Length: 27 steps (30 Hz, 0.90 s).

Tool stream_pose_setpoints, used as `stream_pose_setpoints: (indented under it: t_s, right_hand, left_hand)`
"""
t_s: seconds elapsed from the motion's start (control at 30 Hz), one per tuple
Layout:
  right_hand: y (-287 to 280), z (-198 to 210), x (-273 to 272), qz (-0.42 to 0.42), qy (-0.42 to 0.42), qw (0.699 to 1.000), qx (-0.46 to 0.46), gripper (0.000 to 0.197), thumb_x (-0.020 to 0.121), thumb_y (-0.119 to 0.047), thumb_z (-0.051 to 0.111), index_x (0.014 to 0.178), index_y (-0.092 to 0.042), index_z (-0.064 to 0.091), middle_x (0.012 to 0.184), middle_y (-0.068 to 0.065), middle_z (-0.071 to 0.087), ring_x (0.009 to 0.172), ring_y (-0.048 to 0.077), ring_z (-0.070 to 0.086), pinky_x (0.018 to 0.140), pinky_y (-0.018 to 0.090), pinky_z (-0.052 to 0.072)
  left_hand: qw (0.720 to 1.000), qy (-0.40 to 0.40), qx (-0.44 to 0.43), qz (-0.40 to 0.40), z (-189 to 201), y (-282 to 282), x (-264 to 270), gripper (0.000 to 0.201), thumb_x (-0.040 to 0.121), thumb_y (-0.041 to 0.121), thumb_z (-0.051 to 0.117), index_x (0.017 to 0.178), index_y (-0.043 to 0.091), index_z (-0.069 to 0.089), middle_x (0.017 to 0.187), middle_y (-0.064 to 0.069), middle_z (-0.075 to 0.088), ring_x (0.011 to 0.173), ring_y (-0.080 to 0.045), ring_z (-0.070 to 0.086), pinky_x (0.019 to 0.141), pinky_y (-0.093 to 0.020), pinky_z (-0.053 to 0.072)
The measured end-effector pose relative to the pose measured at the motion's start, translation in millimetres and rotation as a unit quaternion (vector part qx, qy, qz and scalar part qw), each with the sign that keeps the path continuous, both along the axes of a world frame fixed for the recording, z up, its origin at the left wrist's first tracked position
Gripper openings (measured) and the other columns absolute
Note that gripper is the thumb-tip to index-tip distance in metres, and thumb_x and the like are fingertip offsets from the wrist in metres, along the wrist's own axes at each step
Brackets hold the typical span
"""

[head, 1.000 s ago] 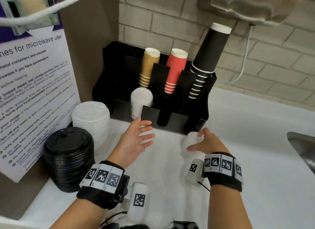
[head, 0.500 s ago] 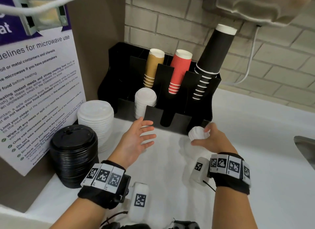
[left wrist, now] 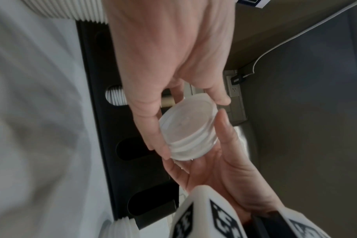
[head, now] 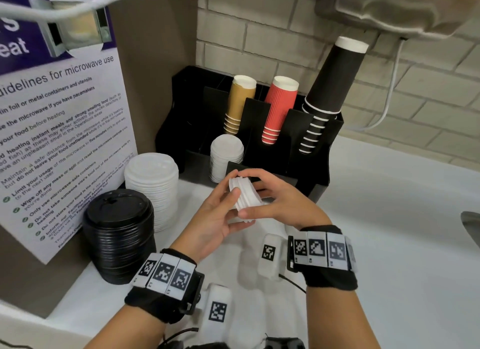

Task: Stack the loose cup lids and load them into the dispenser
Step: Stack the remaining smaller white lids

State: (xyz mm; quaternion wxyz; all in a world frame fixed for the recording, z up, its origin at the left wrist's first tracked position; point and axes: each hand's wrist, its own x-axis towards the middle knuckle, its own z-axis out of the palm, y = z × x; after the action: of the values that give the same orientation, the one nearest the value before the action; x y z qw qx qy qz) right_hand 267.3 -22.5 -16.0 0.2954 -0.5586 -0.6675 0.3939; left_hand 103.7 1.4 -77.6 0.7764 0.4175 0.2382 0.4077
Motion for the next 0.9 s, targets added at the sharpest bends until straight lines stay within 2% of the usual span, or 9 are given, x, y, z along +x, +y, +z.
stream_pose_setpoints:
  t_s: [0.13, 0.27, 0.4, 0.53, 0.6, 0.7, 0.8, 0.9]
  right_hand:
    - [0.9, 2.8, -1.3, 0.018, 0.013, 1.000, 0.016, 0.061, 0.068, -0.028, 0.087, 0.116, -0.048, 0.055, 0.114, -0.019, 0.062, 0.107, -0.001, 0.058, 0.089, 0.018, 0.051]
    - [5.1, 0.9, -2.5, 0.021, 0.023, 0.999, 0.025, 0.063, 0.065, -0.028, 0.088, 0.117, -0.045, 0.056, 0.113, -0.011, 0.062, 0.105, 0.002, 0.060, 0.092, 0.023, 0.050]
    - [6.8, 0.6, 1.3, 0.031, 0.026, 0.999, 0.026, 0.064, 0.065, -0.028, 0.088, 0.119, -0.045, 0.058, 0.113, -0.006, 0.063, 0.108, 0.004, 0.060, 0.093, 0.024, 0.050]
    - [7.1, -2.0, 1.7, 0.008, 0.009, 0.999, 0.045, 0.065, 0.062, -0.034, 0.089, 0.117, -0.048, 0.057, 0.108, -0.010, 0.064, 0.100, -0.001, 0.061, 0.080, 0.012, 0.050]
    - [6.9, -2.7, 3.1, -0.004, 0.016, 0.999, 0.043, 0.066, 0.062, -0.033, 0.090, 0.116, -0.047, 0.056, 0.108, -0.011, 0.065, 0.099, -0.001, 0.062, 0.080, 0.014, 0.052]
    - [5.8, -3.1, 4.9, -0.001, 0.037, 0.999, 0.035, 0.064, 0.064, -0.028, 0.089, 0.118, -0.043, 0.058, 0.111, -0.011, 0.067, 0.106, 0.002, 0.063, 0.090, 0.023, 0.053]
    - [6.2, -5.0, 2.9, -0.003, 0.047, 0.998, 0.035, 0.063, 0.066, -0.023, 0.088, 0.119, -0.040, 0.059, 0.112, -0.008, 0.067, 0.106, 0.006, 0.064, 0.092, 0.029, 0.054]
    - [11.2, -6.2, -1.2, -0.008, 0.037, 0.998, 0.042, 0.061, 0.067, -0.021, 0.087, 0.119, -0.038, 0.059, 0.111, -0.006, 0.067, 0.103, 0.006, 0.064, 0.089, 0.027, 0.055]
  left_hand:
    - [1.000, 0.010, 0.000, 0.014, 1.1, 0.3, -0.7, 0.056, 0.084, 0.037, 0.060, 0.139, 0.029, 0.047, 0.136, -0.017, 0.056, 0.120, -0.035, 0.061, 0.096, -0.054, 0.051]
    - [1.000, 0.009, -0.008, 0.023, 2.0, 2.1, -1.8, 0.057, 0.084, 0.035, 0.061, 0.138, 0.027, 0.046, 0.138, -0.017, 0.054, 0.120, -0.036, 0.060, 0.096, -0.056, 0.050]
    - [1.000, 0.010, -0.002, 0.010, 2.4, 4.3, -2.9, 0.054, 0.086, 0.034, 0.061, 0.137, 0.027, 0.048, 0.135, -0.018, 0.057, 0.119, -0.035, 0.061, 0.089, -0.050, 0.055]
    - [1.000, 0.008, -0.002, 0.018, 1.1, 4.3, 1.5, 0.054, 0.085, 0.036, 0.063, 0.136, 0.028, 0.048, 0.133, -0.015, 0.059, 0.118, -0.033, 0.062, 0.091, -0.051, 0.054]
    - [1.000, 0.011, -0.006, 0.022, 1.3, 4.9, 2.2, 0.054, 0.083, 0.038, 0.066, 0.134, 0.029, 0.051, 0.131, -0.017, 0.060, 0.116, -0.035, 0.063, 0.087, -0.048, 0.056]
    - [0.999, 0.019, -0.010, 0.029, 2.7, 6.2, 2.4, 0.054, 0.079, 0.041, 0.071, 0.129, 0.031, 0.054, 0.128, -0.020, 0.060, 0.113, -0.035, 0.064, 0.083, -0.044, 0.058]
    - [0.999, 0.020, -0.017, 0.035, 3.3, 7.8, 3.7, 0.056, 0.078, 0.040, 0.068, 0.130, 0.029, 0.053, 0.130, -0.020, 0.059, 0.114, -0.036, 0.063, 0.085, -0.045, 0.057]
    - [0.999, 0.012, -0.010, 0.037, 2.2, 11.2, 3.4, 0.061, 0.080, 0.042, 0.065, 0.137, 0.029, 0.048, 0.132, -0.015, 0.060, 0.116, -0.033, 0.063, 0.088, -0.046, 0.057]
